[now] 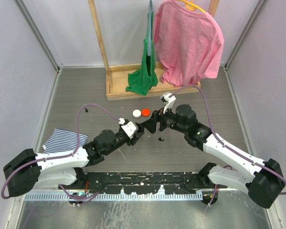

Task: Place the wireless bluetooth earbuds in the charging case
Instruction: Pick up the charging case at the center of the board.

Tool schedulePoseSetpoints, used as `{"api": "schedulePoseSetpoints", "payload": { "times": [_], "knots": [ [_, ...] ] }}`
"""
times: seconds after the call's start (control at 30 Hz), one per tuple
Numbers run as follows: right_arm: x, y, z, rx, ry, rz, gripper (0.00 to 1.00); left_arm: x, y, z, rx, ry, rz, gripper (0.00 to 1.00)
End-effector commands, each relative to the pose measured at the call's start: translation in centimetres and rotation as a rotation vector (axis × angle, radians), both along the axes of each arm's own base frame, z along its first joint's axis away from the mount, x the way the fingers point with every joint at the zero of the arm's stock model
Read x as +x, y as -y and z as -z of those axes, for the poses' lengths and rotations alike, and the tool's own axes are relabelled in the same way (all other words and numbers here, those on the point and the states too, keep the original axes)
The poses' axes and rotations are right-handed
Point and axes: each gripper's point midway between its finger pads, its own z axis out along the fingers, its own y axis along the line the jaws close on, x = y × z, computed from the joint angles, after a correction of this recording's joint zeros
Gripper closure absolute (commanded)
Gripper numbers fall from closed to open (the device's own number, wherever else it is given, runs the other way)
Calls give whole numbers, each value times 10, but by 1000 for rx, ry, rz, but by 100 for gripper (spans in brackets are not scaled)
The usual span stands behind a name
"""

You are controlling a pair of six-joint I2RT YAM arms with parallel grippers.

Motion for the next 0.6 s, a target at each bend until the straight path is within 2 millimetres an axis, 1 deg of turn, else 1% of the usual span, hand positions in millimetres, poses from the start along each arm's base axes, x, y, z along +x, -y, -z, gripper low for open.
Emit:
{"api": "schedulePoseSetpoints", "payload": {
  "times": [0.0, 0.23, 0.33, 0.5, 0.57],
  "knots": [
    [-13, -19, -25, 89, -27, -114, 24, 0, 7, -49, -124, 152, 37, 54],
    [-19, -30, -20, 102, -65, -184, 35, -2, 9, -57, -159, 188, 52, 54],
    [-20, -31, -18, 108, -67, -192, 43, -3, 9, -56, -158, 188, 57, 53],
    [-19, -33, -16, 107, -66, -197, 60, -4, 11, -53, -155, 184, 69, 53],
    [-19, -33, -17, 105, -58, -198, 66, -6, 12, -52, -155, 181, 79, 52]
  ]
}}
